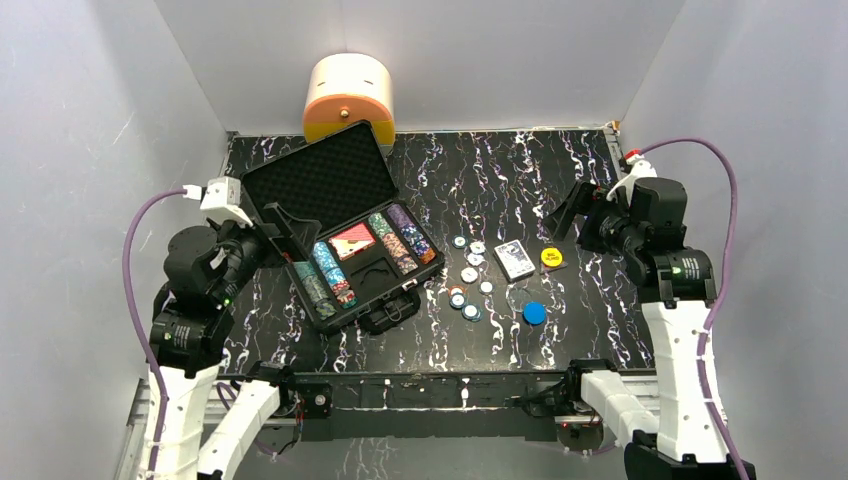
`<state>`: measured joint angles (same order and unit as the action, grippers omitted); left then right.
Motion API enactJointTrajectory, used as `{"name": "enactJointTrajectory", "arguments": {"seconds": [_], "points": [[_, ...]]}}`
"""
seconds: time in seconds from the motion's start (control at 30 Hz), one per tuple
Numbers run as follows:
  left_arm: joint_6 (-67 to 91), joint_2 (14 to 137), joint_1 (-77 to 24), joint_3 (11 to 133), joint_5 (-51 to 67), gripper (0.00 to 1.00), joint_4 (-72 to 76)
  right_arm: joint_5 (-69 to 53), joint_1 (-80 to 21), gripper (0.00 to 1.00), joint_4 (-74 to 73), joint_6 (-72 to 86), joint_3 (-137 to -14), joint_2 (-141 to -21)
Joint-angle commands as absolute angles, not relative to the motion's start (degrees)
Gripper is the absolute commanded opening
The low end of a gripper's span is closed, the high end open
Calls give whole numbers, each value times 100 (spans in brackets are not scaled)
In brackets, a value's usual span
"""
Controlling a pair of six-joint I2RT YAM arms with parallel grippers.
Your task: Pack up texas hold em set
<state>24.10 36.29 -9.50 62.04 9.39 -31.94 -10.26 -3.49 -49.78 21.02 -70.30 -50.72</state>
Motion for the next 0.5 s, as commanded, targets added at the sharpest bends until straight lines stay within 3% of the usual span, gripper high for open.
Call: {"name": "enactJointTrajectory", "arguments": {"seconds": [0.0,0.47], "points": [[2109,3824,-949,6425,1085,98,-3320,-970,-364,98,-5084,2068,-7356,-5005],[2480,4254,-954,5948,2107,98,-2466,-1631,-362,97,-4247,1896,-6287,-5818]]}}
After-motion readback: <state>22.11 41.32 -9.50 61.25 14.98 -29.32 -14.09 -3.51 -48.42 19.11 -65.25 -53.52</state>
